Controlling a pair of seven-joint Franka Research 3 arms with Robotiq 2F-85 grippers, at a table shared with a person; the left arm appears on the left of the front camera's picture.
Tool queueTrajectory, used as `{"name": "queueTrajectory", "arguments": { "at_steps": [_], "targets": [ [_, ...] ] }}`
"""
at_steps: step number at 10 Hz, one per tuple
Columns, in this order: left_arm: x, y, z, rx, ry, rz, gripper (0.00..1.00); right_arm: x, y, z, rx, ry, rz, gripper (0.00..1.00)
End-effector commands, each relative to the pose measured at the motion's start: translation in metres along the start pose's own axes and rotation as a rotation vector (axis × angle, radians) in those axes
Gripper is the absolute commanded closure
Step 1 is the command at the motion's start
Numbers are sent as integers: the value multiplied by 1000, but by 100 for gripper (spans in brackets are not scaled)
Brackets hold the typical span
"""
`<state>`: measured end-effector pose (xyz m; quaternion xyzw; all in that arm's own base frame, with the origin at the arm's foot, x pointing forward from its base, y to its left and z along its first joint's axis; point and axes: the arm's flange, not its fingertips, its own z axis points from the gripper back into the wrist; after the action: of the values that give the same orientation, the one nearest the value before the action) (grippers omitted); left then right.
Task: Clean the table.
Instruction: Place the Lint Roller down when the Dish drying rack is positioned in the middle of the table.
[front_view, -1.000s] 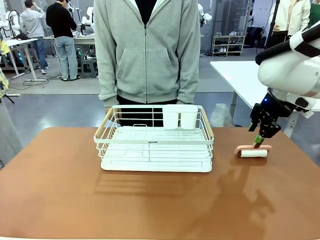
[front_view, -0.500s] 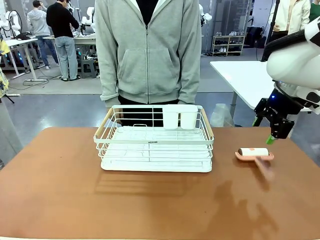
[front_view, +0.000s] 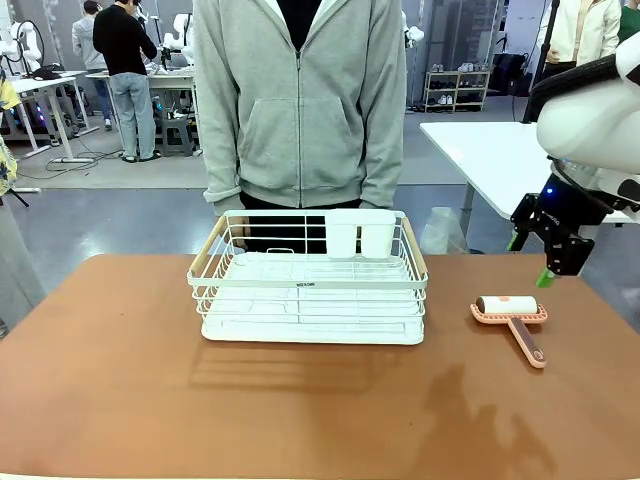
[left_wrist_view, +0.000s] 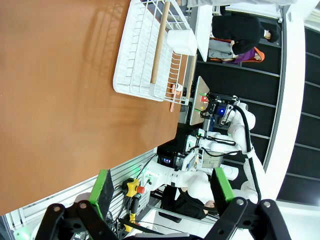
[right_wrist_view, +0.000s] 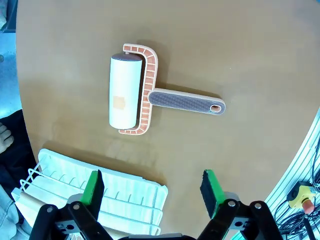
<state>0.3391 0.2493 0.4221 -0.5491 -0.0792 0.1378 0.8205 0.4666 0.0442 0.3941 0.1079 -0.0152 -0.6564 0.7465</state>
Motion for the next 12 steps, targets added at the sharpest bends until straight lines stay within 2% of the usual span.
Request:
{"name": "queueTrajectory", "arguments": {
  "at_steps": [1, 12],
  "targets": [
    [-1, 0, 2, 0, -4, -6, 0, -1, 0, 0, 1, 1, 2, 0],
    [-1, 0, 2, 0, -4, -6, 0, -1, 0, 0, 1, 1, 2, 0]
  ]
}}
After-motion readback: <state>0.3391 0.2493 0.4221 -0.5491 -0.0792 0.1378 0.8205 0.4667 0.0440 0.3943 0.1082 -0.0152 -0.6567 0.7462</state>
